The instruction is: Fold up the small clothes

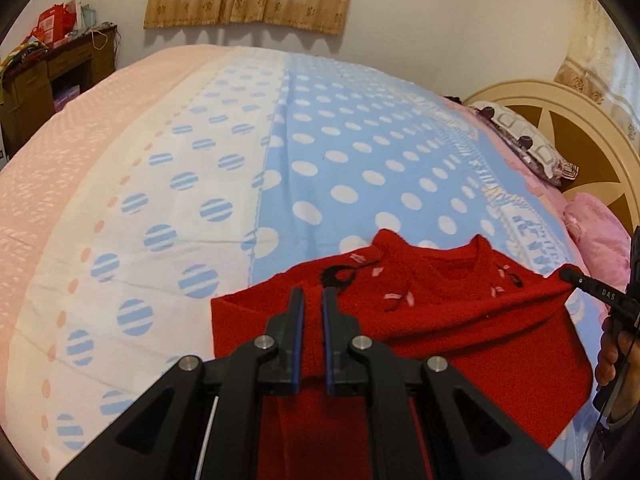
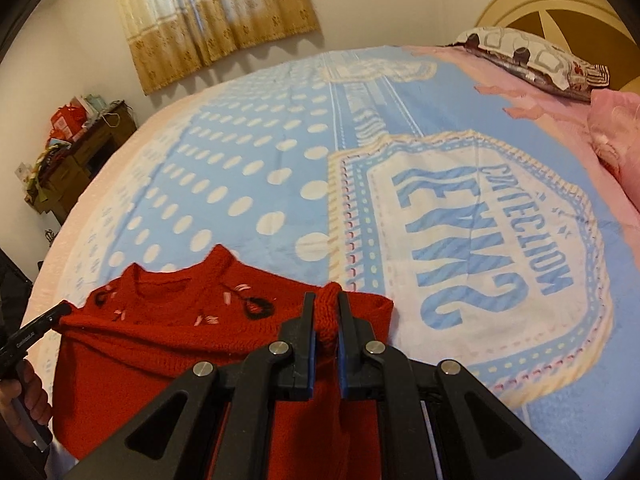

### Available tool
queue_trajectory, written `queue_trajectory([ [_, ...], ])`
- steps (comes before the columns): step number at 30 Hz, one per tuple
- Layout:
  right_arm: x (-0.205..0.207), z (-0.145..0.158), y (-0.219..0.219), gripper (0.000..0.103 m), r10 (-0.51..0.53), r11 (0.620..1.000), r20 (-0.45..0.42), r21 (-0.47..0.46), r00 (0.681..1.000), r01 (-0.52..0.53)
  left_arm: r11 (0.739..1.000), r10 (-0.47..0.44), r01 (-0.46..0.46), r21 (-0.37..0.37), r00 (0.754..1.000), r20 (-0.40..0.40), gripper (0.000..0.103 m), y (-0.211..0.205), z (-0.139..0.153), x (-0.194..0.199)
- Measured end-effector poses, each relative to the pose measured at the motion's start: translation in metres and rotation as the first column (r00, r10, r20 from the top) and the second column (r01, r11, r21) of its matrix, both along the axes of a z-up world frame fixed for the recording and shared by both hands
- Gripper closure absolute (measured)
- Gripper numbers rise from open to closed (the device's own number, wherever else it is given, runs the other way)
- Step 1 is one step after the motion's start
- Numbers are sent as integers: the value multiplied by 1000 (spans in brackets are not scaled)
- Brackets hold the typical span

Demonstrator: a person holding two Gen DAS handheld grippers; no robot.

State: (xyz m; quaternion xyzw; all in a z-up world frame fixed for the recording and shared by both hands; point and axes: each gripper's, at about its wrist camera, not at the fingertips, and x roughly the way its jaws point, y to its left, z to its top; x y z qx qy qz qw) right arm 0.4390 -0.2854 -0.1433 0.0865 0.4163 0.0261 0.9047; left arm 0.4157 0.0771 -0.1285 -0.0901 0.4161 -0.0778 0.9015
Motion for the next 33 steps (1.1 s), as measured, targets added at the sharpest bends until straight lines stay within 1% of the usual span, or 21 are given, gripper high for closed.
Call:
queue_trajectory([
  [4,20,-8,0,95,7,1000,-22,18,1000,-7,1000,8,-8,25,1000,-8,94,-2,-5,8],
  [5,22,-8,-1,93,-5,1000,-15,20,1000,5,999,21,-21,36,1000,0,93,-1,-5,9],
  [6,25,-7,-3,86,-24,1000,-6,16,1000,24,998,37,-38,47,999,12,92,-1,-4,11],
  [7,27,-7,-4,79,-35,999,0,11,999,35,997,55,-56,57,998,26,92,2,-3,11],
  [8,27,-4,-6,53,-49,999,12,10,999,49,995,73,-75,62,997,35,92,5,0,10],
  [9,23,-1,-8,34,-50,998,29,27,998,49,994,84,-86,62,996,39,91,8,2,9],
  [10,18,3,-10,33,-47,998,53,44,998,44,994,90,-93,61,995,43,90,12,4,6],
  [12,8,9,-6,33,-33,999,72,20,997,31,992,102,-107,70,993,62,87,17,10,-8],
  [14,-5,14,8,34,28,999,72,-34,997,-25,992,76,-84,94,993,90,75,14,13,-22],
  [16,-13,13,25,33,101,992,31,-74,994,-98,987,37,-53,153,993,108,49,3,12,-35],
  [17,-12,8,37,33,146,983,-14,-107,989,-146,984,17,-36,177,994,105,46,-2,9,-37],
  [18,-10,2,50,34,183,971,-59,-144,981,-190,977,-6,-15,211,995,99,46,-9,6,-37],
  [19,-8,-2,56,34,197,965,-78,-159,977,-208,961,-15,-11,275,996,92,46,-17,0,-35],
  [20,-3,-9,64,34,214,957,-115,-173,970,-232,951,-9,-19,309,996,91,46,-20,-3,-32],
  [23,17,-32,73,36,188,957,-194,-185,963,-224,915,54,-67,399,998,43,46,-22,-24,-15],
  [24,24,-40,76,36,177,955,-213,-198,961,-220,913,78,-81,400,997,26,45,-18,-31,-10],
  [25,26,-40,77,36,169,955,-198,-210,966,-210,917,93,-94,387,995,22,44,-14,-35,-9],
  [26,29,-40,81,36,162,951,-190,-234,968,-204,922,105,-110,372,994,34,43,-10,-35,-11],
  [28,30,-35,83,36,148,954,-177,-232,973,-188,929,116,-119,350,993,31,43,-4,-30,-15],
  [30,15,-22,84,36,146,963,-132,-206,980,-171,935,133,-138,327,990,39,43,2,-23,-28],
  [33,-29,-5,91,36,200,966,-75,-154,977,-209,948,132,-148,282,988,77,44,10,-9,-59],
])
